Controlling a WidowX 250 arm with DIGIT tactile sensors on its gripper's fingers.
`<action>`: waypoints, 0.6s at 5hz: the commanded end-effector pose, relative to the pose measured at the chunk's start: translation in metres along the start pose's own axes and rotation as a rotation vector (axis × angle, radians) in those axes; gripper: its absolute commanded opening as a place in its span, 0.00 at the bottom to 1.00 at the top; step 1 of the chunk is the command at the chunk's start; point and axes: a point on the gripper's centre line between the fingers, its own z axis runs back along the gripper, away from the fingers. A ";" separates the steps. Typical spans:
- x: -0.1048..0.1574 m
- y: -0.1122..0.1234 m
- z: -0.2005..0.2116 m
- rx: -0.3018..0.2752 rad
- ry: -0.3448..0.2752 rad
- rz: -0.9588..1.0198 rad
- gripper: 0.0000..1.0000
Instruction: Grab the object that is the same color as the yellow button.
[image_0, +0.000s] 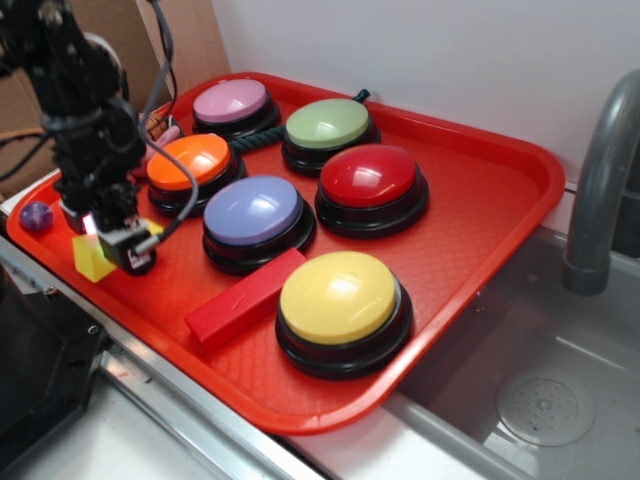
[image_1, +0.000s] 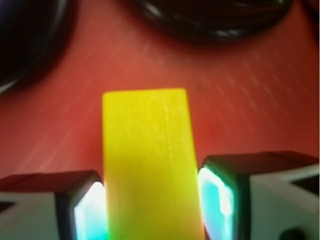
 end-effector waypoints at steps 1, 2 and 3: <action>0.038 -0.044 0.095 -0.030 -0.079 -0.042 0.00; 0.043 -0.073 0.133 -0.022 -0.174 -0.082 0.00; 0.042 -0.080 0.139 0.001 -0.174 -0.069 0.00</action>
